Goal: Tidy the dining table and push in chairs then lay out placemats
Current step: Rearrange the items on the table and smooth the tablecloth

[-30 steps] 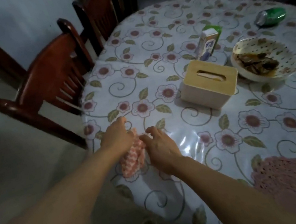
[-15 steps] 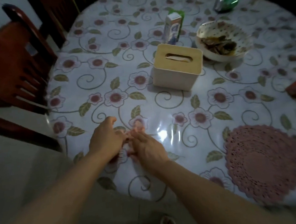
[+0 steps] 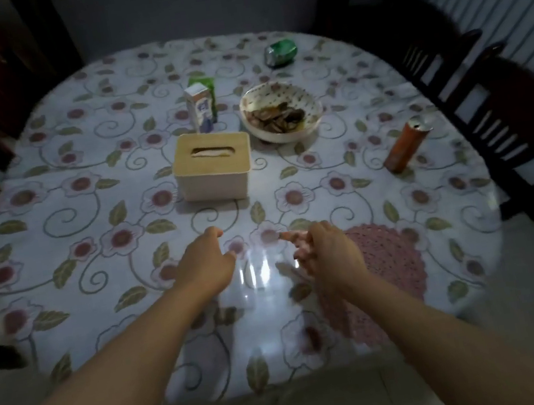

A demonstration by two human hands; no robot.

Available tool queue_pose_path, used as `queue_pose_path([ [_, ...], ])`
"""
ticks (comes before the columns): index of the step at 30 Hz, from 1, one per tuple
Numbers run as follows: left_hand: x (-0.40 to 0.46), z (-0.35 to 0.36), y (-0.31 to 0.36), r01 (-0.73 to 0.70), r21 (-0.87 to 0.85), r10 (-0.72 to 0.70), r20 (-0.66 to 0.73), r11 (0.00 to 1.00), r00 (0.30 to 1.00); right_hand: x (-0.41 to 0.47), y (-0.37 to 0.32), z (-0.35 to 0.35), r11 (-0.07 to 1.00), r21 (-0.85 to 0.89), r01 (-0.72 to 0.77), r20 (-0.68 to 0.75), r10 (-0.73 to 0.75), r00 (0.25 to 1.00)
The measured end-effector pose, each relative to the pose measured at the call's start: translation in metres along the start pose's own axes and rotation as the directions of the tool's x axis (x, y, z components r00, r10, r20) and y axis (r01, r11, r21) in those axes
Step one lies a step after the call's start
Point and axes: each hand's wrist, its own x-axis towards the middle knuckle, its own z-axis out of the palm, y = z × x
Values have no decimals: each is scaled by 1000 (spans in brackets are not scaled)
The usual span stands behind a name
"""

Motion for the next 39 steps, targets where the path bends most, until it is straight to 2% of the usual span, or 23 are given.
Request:
queue_pose_path([
  [4,6,22,68,-89,4,89,24,996,996,3,62,-41,997,71,9,-74,-4,997],
  [7,10,46,121,-135,16,134,33,991,990,9,118,-69,1000,-1,-12,-82,12,997],
  [14,20,111,246,-159,41,157,40,986,987,28,237,-126,997,75,-27,-94,34,995],
  [18,32,140,298,-175,20,173,62,984,983,47,282,-146,992,118,-49,-98,61,993],
  [23,71,160,342,-163,16,162,48,987,986,84,309,-158,987,146,-60,-104,76,992],
  [28,133,179,373,-205,-24,204,-32,979,978,133,331,-156,984,147,-105,-103,121,987],
  [36,197,206,392,-259,-64,258,-9,964,966,194,357,-144,981,137,-134,-37,141,989],
  [39,203,205,397,-260,-74,258,-39,963,965,215,361,-144,980,160,-122,-18,126,992],
])
